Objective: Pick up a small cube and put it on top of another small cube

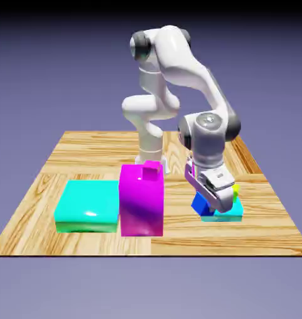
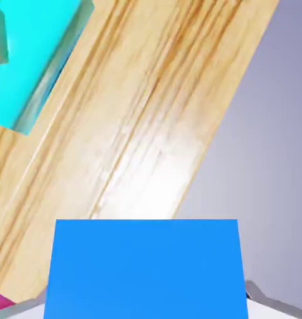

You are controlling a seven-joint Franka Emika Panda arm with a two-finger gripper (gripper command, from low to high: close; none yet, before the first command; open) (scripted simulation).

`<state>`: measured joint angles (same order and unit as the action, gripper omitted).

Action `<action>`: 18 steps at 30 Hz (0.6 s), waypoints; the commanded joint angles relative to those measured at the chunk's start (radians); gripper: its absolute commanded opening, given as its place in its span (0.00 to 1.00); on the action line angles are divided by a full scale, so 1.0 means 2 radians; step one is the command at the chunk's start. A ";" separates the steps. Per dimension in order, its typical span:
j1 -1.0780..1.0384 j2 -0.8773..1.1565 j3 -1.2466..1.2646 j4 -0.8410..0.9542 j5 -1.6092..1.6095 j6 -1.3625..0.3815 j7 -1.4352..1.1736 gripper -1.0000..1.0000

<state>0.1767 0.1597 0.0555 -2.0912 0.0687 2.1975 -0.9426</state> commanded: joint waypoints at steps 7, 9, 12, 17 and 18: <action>0.043 -0.127 -0.099 -0.075 -0.002 -0.005 0.073 0.00; 0.055 -0.163 -0.128 -0.097 -0.003 -0.006 0.094 0.00; 0.073 -0.217 -0.170 -0.129 -0.004 -0.009 0.126 0.00; 0.104 -0.308 -0.241 -0.183 -0.006 -0.013 0.178 0.00; 0.110 -0.326 -0.255 -0.194 -0.007 -0.013 0.189 0.00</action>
<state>0.3959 -0.4927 -0.4546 -2.4790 0.0562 2.1695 -0.5658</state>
